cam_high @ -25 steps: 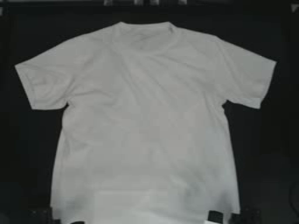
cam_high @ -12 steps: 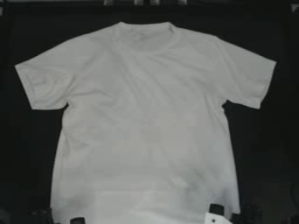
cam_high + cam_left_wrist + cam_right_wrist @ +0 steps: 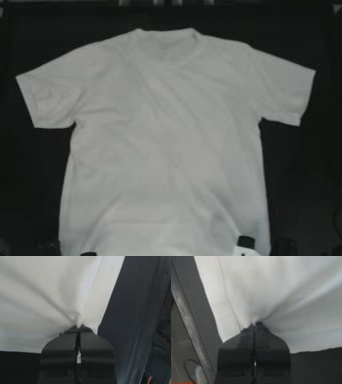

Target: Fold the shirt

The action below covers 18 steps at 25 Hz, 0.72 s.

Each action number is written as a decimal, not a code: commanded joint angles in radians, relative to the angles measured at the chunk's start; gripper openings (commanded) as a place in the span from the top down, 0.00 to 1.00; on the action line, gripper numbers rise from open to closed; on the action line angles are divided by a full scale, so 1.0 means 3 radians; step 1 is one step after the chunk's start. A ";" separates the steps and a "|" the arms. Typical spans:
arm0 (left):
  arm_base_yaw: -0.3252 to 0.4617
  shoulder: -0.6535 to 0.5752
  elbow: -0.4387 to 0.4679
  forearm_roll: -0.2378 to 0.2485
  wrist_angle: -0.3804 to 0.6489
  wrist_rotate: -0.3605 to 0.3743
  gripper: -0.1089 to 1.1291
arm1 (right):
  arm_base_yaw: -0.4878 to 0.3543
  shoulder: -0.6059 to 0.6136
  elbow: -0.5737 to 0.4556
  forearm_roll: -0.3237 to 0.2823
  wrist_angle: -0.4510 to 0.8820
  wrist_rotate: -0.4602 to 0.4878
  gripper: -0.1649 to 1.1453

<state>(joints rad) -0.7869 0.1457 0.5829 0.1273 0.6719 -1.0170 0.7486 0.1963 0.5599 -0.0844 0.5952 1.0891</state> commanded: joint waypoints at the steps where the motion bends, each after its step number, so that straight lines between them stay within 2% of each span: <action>1: -0.0010 -0.0015 -0.0056 0.0031 0.0153 0.0015 0.88 | 0.0056 -0.0005 -0.0077 -0.0066 0.0123 0.0005 0.82; 6: -0.0020 -0.0112 -0.0199 0.0164 0.0414 -0.0005 0.86 | 0.0087 -0.0102 -0.0174 -0.0189 0.0450 0.0066 0.82; 10: -0.0066 -0.0194 -0.0394 0.0286 0.0854 -0.0031 0.86 | 0.0102 -0.0281 -0.0281 -0.0302 0.0675 0.0087 0.82; 15: -0.0153 -0.0297 -0.0670 0.0542 0.1365 -0.0143 0.86 | 0.0143 -0.0481 -0.0450 -0.0516 0.1171 0.0143 0.81; 18: -0.0215 -0.0337 -0.0818 0.0619 0.1682 -0.0210 0.86 | 0.0194 -0.0583 -0.0532 -0.0593 0.1386 0.0205 0.81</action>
<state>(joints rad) -0.8422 0.1166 0.3774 0.2991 1.1367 -1.0753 0.7931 0.0706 0.4357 -0.2470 0.9756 1.1367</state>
